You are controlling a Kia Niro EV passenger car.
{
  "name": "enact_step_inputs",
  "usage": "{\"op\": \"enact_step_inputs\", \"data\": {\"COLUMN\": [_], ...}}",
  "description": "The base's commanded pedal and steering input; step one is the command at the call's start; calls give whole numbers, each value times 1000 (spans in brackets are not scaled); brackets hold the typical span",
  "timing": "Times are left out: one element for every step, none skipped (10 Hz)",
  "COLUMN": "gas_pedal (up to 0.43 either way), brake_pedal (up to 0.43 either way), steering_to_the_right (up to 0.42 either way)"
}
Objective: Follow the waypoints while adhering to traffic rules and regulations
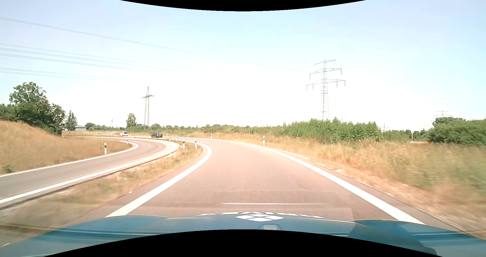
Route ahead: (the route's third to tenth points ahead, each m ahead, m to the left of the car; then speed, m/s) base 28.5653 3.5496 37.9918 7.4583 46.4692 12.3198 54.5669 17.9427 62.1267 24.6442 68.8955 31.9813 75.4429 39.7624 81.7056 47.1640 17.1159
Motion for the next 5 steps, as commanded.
{"op": "enact_step_inputs", "data": {"gas_pedal": [110, 47, 0, 0, 0], "brake_pedal": [0, 0, 0, 0, 0], "steering_to_the_right": [-44, -51, -54, -55, -55]}}
